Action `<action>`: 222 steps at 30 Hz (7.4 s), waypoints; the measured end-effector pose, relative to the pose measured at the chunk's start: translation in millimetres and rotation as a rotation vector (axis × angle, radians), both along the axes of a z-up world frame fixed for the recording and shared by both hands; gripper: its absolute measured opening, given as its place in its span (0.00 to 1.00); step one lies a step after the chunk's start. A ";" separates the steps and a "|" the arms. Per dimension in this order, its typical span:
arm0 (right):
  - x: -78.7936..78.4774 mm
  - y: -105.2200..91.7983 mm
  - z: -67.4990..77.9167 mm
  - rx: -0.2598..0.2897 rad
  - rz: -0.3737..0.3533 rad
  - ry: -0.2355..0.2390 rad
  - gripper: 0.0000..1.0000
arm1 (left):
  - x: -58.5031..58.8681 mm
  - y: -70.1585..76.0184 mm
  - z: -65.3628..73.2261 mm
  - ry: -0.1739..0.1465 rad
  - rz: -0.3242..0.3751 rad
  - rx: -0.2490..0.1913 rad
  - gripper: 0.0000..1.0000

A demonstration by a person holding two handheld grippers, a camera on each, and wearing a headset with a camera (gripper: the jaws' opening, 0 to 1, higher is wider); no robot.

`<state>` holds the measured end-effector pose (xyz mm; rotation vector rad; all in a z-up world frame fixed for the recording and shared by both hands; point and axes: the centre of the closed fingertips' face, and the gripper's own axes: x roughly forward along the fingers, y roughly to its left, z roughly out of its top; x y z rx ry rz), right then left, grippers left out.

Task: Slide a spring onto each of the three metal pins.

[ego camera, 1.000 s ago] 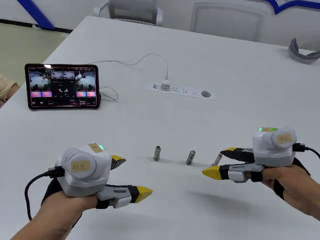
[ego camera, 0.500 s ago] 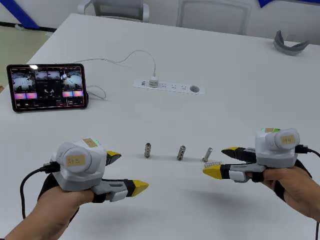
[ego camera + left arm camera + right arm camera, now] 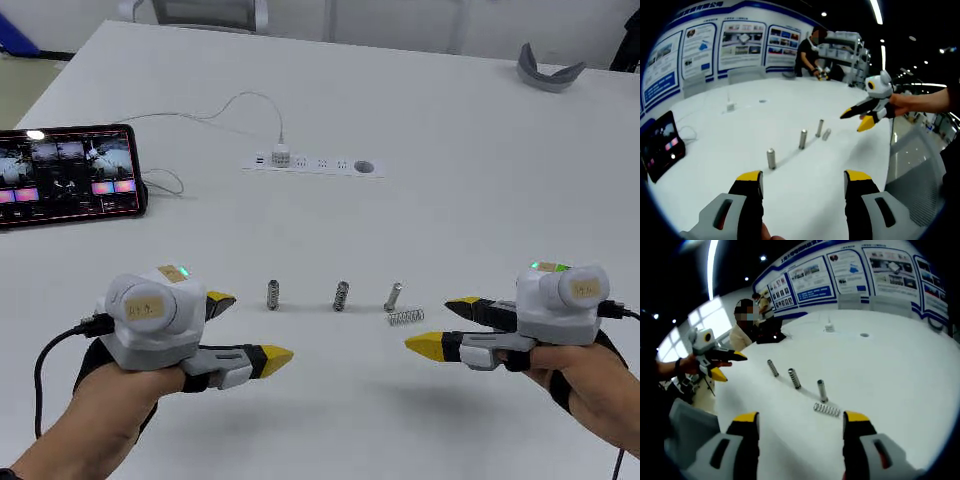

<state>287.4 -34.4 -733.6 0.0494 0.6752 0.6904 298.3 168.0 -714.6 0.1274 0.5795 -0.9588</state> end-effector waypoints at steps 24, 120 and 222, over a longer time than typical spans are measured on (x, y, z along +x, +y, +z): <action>-30.1 -10.9 -1.1 0.024 -0.023 -0.002 0.74 | -7.3 -44.1 -5.7 -0.001 -0.102 0.030 0.67; -101.5 -45.2 19.0 0.076 -0.112 -0.001 0.77 | -6.5 -184.6 -84.4 0.048 -0.173 0.159 0.10; -54.7 52.2 43.2 0.402 -0.008 0.113 0.26 | -72.9 -144.7 7.3 -0.075 -0.342 0.057 0.10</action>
